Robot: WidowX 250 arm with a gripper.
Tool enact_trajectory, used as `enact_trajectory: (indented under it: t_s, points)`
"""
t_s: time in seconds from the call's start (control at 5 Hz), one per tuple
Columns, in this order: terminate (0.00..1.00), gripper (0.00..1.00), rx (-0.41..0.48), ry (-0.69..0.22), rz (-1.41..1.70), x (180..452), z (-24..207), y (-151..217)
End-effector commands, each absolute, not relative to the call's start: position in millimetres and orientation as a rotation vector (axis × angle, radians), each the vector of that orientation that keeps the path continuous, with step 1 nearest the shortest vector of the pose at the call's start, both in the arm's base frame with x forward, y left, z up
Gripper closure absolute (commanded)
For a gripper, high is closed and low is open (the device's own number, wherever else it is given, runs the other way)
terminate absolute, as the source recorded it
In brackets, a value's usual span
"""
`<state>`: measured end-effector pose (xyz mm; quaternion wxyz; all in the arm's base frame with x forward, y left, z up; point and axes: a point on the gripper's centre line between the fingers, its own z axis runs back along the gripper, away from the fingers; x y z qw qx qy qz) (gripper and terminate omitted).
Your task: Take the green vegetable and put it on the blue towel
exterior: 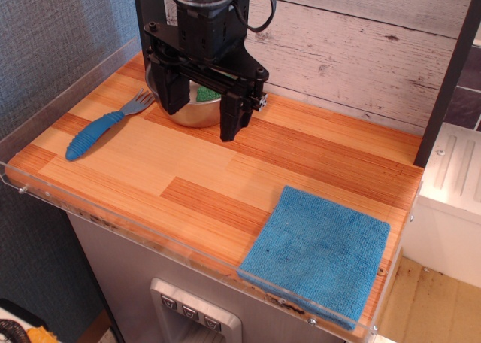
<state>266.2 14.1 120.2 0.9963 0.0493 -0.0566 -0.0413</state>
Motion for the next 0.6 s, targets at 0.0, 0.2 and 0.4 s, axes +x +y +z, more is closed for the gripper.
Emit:
enact_trajectory:
  t_s: [0.0,0.2,0.4]
  points:
    - [0.0,0.0,0.099,-0.113,-0.083,266.2,120.2,14.1]
    - [0.0,0.0,0.091,-0.167,-0.028,291.9,124.3,33.7]
    - [0.0,0.0,0.065,-0.177,0.065,321.9,122.4,54.9]
